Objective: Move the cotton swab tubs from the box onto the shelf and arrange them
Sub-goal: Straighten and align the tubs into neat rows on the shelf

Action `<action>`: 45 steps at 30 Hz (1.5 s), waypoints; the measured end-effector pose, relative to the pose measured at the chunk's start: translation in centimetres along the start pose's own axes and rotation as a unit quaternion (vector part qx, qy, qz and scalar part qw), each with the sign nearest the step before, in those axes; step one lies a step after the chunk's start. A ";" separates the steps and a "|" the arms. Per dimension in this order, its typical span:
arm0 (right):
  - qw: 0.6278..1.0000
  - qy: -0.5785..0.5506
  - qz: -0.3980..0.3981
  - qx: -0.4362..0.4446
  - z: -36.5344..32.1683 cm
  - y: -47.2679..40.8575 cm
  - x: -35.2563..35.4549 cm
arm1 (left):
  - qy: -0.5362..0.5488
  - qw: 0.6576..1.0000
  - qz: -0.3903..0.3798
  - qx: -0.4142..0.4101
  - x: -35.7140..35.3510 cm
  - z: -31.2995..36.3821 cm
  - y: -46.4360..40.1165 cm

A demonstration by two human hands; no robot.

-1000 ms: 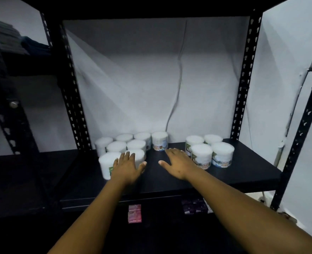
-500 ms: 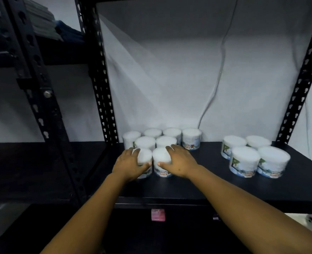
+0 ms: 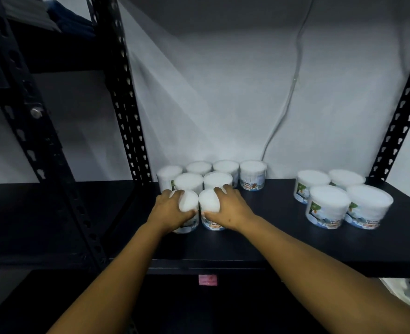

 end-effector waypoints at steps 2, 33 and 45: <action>1.000 -0.007 0.000 0.001 0.2 0.2 0.2 | 0.005 1.000 0.003 0.000 0.1 0.2 0.3; 0.996 0.040 0.018 -0.072 11.2 1.6 10.5 | 0.066 0.994 -0.043 -0.080 -2.8 13.2 -1.9; 0.994 0.059 -0.028 -0.085 15.4 -1.8 9.1 | -0.024 0.994 -0.012 -0.102 -7.5 15.5 -6.4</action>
Point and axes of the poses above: each hand's wrist, its own y-axis away from the middle knuckle, its own x-axis out of the back of the hand, z = x × y, the point moved 2 cm from there along -y, towards the middle knuckle, and after that the axes turned 7 degrees about z, right-handed, at the moved point
